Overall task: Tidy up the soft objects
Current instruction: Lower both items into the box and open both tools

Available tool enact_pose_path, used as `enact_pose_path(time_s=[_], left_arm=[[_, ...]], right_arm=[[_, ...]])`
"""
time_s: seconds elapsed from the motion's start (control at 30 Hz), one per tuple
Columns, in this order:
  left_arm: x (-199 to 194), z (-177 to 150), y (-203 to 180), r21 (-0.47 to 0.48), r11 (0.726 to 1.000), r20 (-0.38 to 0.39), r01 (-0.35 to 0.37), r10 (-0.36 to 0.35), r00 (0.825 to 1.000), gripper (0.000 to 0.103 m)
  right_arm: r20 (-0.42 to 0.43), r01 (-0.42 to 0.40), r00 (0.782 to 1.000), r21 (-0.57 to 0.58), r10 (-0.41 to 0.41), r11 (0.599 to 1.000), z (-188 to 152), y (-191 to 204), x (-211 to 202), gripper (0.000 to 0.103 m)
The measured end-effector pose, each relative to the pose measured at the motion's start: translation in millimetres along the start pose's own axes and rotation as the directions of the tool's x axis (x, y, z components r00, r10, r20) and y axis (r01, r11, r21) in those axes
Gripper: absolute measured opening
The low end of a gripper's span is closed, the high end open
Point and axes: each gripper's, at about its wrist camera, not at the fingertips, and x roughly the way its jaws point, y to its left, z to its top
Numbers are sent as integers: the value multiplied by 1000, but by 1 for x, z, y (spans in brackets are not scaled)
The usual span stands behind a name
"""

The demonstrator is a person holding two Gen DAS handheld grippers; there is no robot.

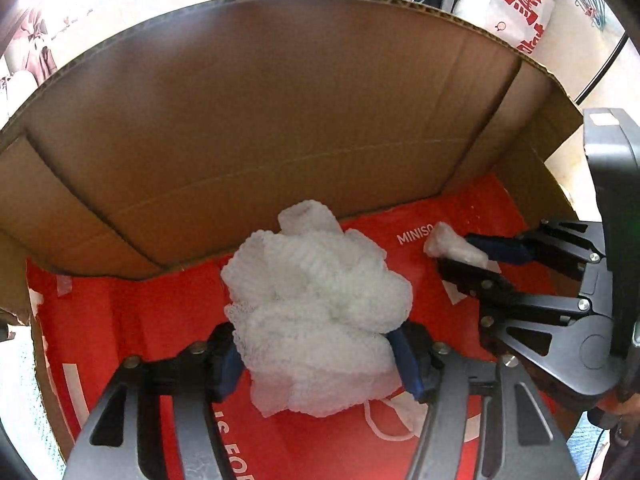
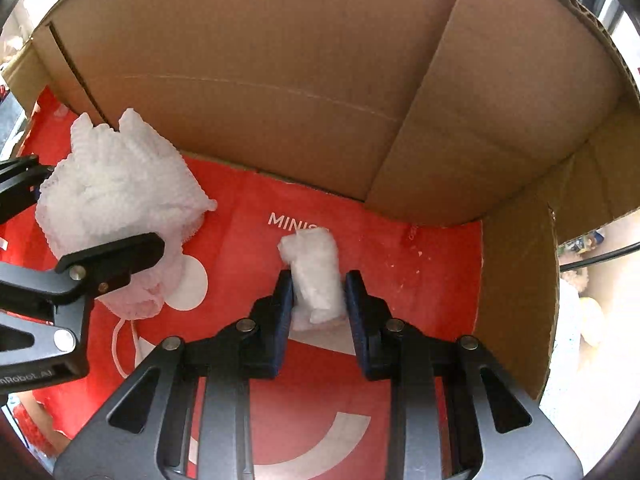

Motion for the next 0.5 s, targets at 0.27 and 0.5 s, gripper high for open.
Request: enact_pose_path(time_s=[0.27,0.5], left_arm=[[-3,-1,3,0,1000,9,-12,12,1000,72],[-21,6,6,1,1000,18,-21,21,1000,79]], right_arm=[[-11,2,1000,-8,-2,1000,12,-3,3,26],[-15,28,999,-22,-28,999,16,10,13,28]])
